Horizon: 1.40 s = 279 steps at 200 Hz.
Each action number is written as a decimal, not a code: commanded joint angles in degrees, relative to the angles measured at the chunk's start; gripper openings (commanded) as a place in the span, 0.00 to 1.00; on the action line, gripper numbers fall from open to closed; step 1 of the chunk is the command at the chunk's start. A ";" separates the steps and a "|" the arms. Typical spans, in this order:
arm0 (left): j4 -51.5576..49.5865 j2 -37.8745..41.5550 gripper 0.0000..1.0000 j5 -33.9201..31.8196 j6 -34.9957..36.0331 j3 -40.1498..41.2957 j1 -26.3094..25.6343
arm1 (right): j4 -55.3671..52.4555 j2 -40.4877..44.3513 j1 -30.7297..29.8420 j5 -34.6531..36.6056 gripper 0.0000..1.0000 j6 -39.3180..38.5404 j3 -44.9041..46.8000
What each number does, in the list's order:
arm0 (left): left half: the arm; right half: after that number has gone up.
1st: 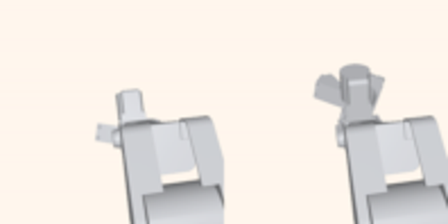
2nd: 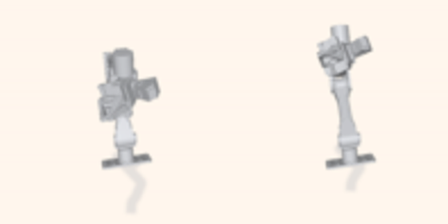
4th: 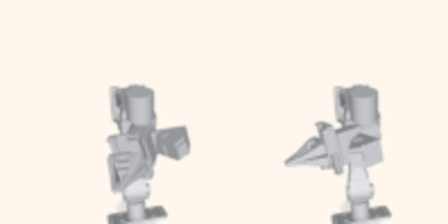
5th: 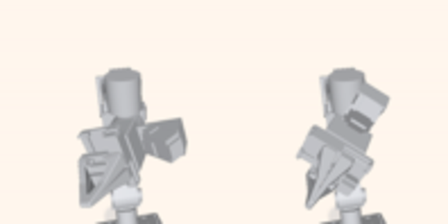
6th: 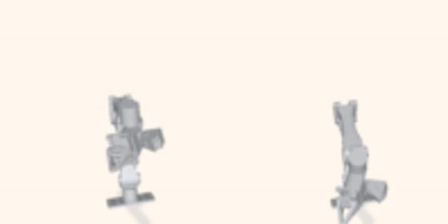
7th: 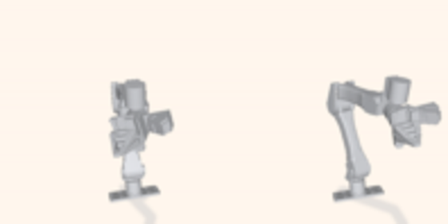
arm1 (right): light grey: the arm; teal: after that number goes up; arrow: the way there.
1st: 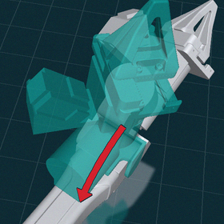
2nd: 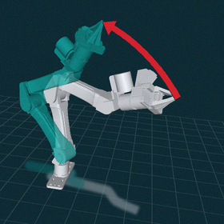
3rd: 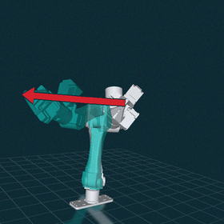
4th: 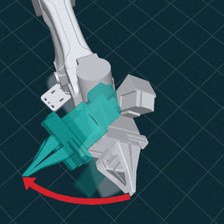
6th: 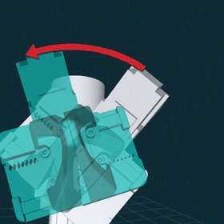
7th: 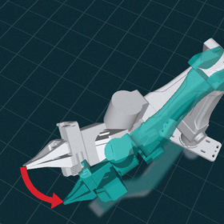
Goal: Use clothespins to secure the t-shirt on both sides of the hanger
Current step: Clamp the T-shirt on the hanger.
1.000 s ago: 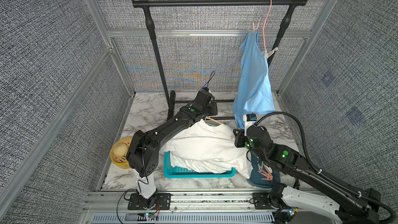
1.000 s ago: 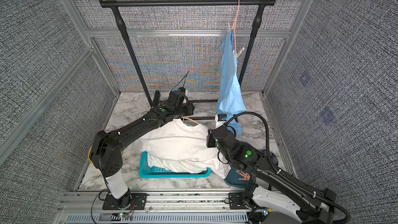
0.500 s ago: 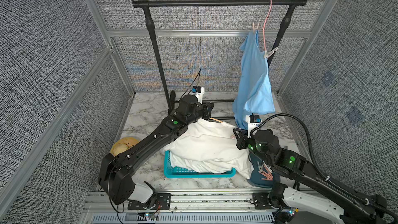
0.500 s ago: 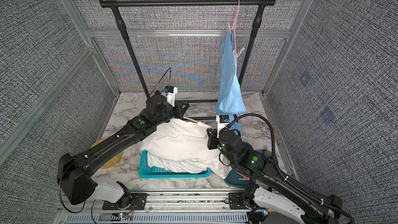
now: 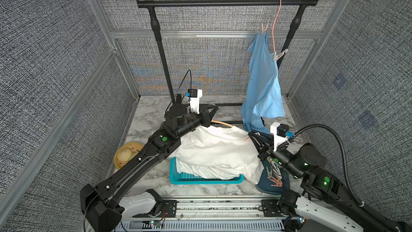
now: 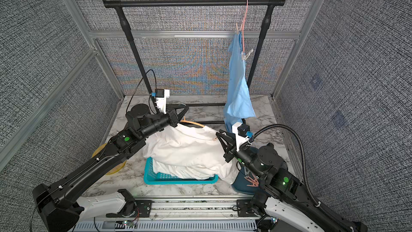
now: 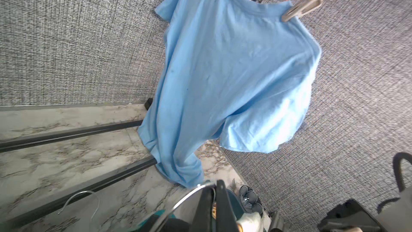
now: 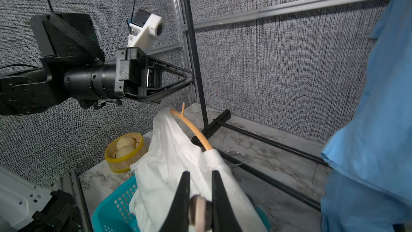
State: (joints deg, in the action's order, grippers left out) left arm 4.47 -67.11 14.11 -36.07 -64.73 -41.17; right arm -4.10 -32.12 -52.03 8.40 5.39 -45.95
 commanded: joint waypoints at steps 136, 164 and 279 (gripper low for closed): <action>-7.75 10.42 0.00 -0.13 3.51 -7.58 0.01 | 0.01 -11.33 8.66 -24.12 0.00 -7.06 -16.50; -8.10 11.83 0.00 -0.34 3.24 -6.99 0.03 | 2.04 -11.82 11.96 -31.22 0.00 -7.80 -15.34; -8.95 12.09 0.00 1.10 3.73 -7.43 0.03 | 16.32 -14.65 26.89 -58.17 0.00 -3.61 -9.09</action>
State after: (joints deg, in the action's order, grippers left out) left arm -6.68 -55.24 15.00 -33.04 -71.68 -41.17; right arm 7.35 -46.28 -26.13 -43.97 -0.30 -55.94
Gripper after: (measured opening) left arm 0.053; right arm 0.124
